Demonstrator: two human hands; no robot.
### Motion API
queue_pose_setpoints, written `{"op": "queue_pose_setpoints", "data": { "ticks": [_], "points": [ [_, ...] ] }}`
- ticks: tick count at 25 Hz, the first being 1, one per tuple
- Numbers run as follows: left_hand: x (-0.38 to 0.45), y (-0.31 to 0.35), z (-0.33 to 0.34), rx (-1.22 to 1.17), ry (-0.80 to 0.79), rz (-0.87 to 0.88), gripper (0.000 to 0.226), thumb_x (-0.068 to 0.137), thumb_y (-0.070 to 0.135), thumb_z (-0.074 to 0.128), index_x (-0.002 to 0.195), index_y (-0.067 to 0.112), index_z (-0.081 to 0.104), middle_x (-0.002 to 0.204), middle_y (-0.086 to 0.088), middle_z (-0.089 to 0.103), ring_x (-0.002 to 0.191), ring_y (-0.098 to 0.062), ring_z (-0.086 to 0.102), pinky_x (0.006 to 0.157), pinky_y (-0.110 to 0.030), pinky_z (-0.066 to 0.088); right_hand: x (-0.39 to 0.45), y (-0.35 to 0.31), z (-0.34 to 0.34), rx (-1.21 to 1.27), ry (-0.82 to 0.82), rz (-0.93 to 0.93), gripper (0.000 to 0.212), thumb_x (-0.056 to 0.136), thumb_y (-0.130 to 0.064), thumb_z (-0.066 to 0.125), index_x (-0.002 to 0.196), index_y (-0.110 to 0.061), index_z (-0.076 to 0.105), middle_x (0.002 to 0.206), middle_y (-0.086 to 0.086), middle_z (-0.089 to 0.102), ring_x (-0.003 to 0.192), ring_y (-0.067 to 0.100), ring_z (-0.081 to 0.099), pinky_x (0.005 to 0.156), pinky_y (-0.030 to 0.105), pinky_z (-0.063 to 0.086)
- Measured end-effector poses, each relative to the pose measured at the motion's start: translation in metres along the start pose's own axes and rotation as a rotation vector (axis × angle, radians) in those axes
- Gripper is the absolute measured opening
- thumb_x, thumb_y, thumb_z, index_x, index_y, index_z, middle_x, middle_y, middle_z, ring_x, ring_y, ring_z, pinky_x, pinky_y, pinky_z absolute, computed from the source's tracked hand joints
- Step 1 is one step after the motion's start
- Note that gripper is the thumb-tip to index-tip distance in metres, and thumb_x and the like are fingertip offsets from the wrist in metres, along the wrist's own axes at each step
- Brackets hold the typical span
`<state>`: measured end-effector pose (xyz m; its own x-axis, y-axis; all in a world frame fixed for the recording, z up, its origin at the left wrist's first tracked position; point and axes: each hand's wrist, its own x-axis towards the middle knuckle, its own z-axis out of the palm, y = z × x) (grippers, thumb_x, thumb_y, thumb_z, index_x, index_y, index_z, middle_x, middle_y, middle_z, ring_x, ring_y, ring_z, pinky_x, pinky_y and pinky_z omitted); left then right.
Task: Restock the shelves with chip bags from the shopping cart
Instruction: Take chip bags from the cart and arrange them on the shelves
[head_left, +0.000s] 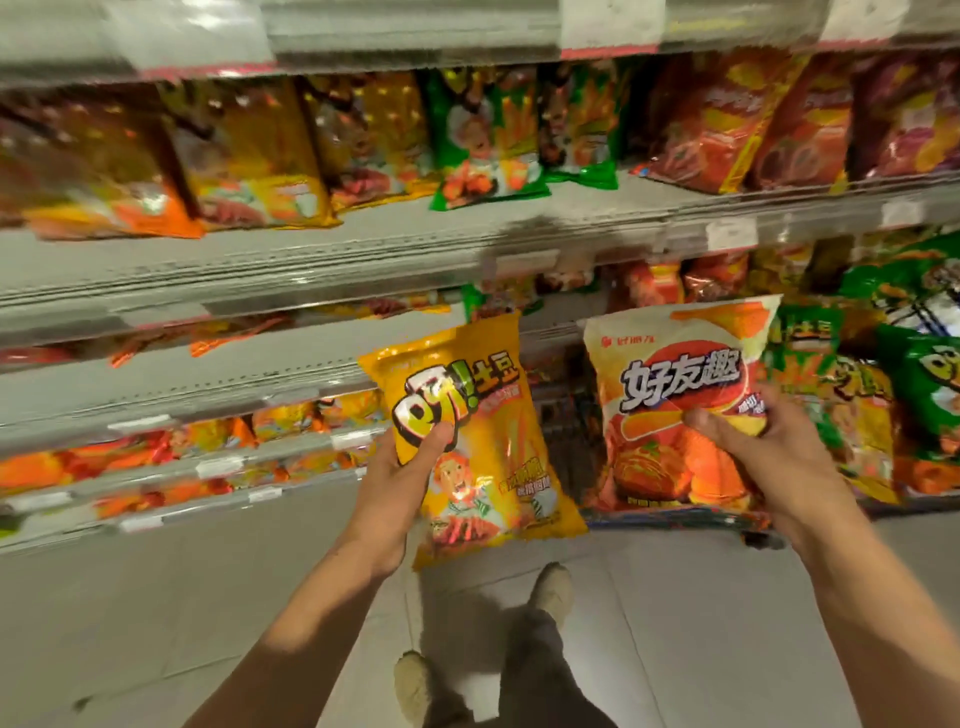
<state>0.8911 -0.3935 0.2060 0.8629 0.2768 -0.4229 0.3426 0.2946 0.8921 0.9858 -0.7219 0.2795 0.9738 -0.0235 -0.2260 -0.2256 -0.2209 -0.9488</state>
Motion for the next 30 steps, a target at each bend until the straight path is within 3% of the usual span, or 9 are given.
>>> {"op": "queue_pose_setpoints", "data": {
  "ticks": [3, 6, 10, 13, 17, 19, 21, 24, 30],
  "points": [
    [-0.017, -0.003, -0.045, -0.051, 0.086, -0.037, 0.052, 0.076, 0.057, 0.076, 0.123, 0.037, 0.067, 0.113, 0.011, 0.076, 0.105, -0.009, 0.073, 0.077, -0.023, 0.057, -0.010, -0.008, 0.042, 0.028, -0.086, 0.012, 0.057, 0.063, -0.037, 0.088, 0.117, -0.029, 0.070, 0.107, 0.003, 0.078, 0.097, 0.028, 0.076, 0.082, 0.049, 0.062],
    [-0.028, -0.006, -0.079, -0.103, 0.168, -0.049, 0.046, 0.076, 0.053, 0.076, 0.118, 0.037, 0.068, 0.108, 0.011, 0.078, 0.098, -0.009, 0.075, 0.064, -0.014, 0.057, -0.010, -0.014, 0.081, -0.014, -0.177, 0.009, 0.055, 0.066, -0.036, 0.087, 0.119, -0.031, 0.069, 0.111, -0.003, 0.078, 0.100, 0.022, 0.075, 0.084, 0.041, 0.062],
    [-0.035, -0.016, -0.110, -0.110, 0.290, -0.073, 0.040, 0.084, 0.043, 0.074, 0.120, 0.027, 0.069, 0.108, 0.002, 0.079, 0.098, -0.017, 0.076, 0.078, -0.031, 0.062, -0.002, -0.006, 0.130, -0.073, -0.291, 0.042, 0.052, 0.067, -0.045, 0.084, 0.117, -0.039, 0.068, 0.106, -0.007, 0.079, 0.093, 0.018, 0.077, 0.076, 0.035, 0.064],
    [-0.026, -0.019, -0.130, -0.091, 0.355, -0.107, 0.042, 0.081, 0.044, 0.074, 0.116, 0.022, 0.071, 0.105, 0.000, 0.079, 0.095, -0.020, 0.076, 0.072, -0.030, 0.060, 0.013, 0.014, 0.167, -0.138, -0.302, 0.053, 0.057, 0.061, -0.058, 0.080, 0.114, -0.042, 0.067, 0.097, -0.021, 0.077, 0.082, 0.003, 0.075, 0.062, 0.021, 0.059],
    [0.030, -0.041, -0.158, -0.037, 0.366, -0.109, 0.051, 0.074, 0.051, 0.076, 0.115, 0.021, 0.075, 0.108, -0.002, 0.079, 0.105, -0.023, 0.074, 0.094, -0.040, 0.054, 0.050, 0.072, 0.210, -0.138, -0.272, 0.113, 0.049, 0.057, -0.061, 0.078, 0.103, -0.050, 0.065, 0.090, -0.032, 0.072, 0.076, -0.009, 0.070, 0.057, 0.012, 0.051],
    [0.075, -0.050, -0.162, -0.011, 0.333, -0.065, 0.045, 0.076, 0.050, 0.076, 0.112, 0.022, 0.077, 0.109, -0.003, 0.078, 0.104, -0.023, 0.074, 0.091, -0.040, 0.056, 0.070, 0.103, 0.222, -0.118, -0.219, 0.115, 0.051, 0.057, -0.061, 0.076, 0.104, -0.048, 0.063, 0.087, -0.037, 0.070, 0.074, -0.014, 0.067, 0.054, 0.007, 0.050],
    [0.114, -0.052, -0.159, -0.027, 0.308, -0.014, 0.041, 0.075, 0.046, 0.077, 0.109, 0.024, 0.078, 0.108, -0.004, 0.079, 0.099, -0.022, 0.076, 0.076, -0.033, 0.062, 0.088, 0.122, 0.228, -0.143, -0.186, 0.112, 0.057, 0.056, -0.064, 0.074, 0.109, -0.046, 0.062, 0.090, -0.032, 0.072, 0.080, -0.008, 0.070, 0.064, 0.017, 0.058],
    [0.159, -0.053, -0.150, -0.062, 0.262, 0.050, 0.033, 0.075, 0.042, 0.077, 0.103, 0.025, 0.080, 0.105, -0.001, 0.079, 0.092, -0.013, 0.077, 0.062, -0.018, 0.058, 0.108, 0.133, 0.235, -0.159, -0.179, 0.082, 0.069, 0.057, -0.063, 0.076, 0.120, -0.041, 0.061, 0.107, -0.012, 0.075, 0.098, 0.017, 0.073, 0.090, 0.049, 0.059],
    [0.221, -0.031, -0.122, -0.019, 0.101, 0.142, 0.022, 0.082, 0.037, 0.074, 0.097, 0.023, 0.081, 0.100, 0.006, 0.080, 0.083, -0.001, 0.074, 0.058, -0.009, 0.052, 0.139, 0.121, 0.234, -0.153, -0.159, -0.039, 0.069, 0.056, -0.069, 0.074, 0.120, -0.047, 0.060, 0.108, -0.013, 0.075, 0.100, 0.017, 0.072, 0.090, 0.056, 0.057]
  ]
}}
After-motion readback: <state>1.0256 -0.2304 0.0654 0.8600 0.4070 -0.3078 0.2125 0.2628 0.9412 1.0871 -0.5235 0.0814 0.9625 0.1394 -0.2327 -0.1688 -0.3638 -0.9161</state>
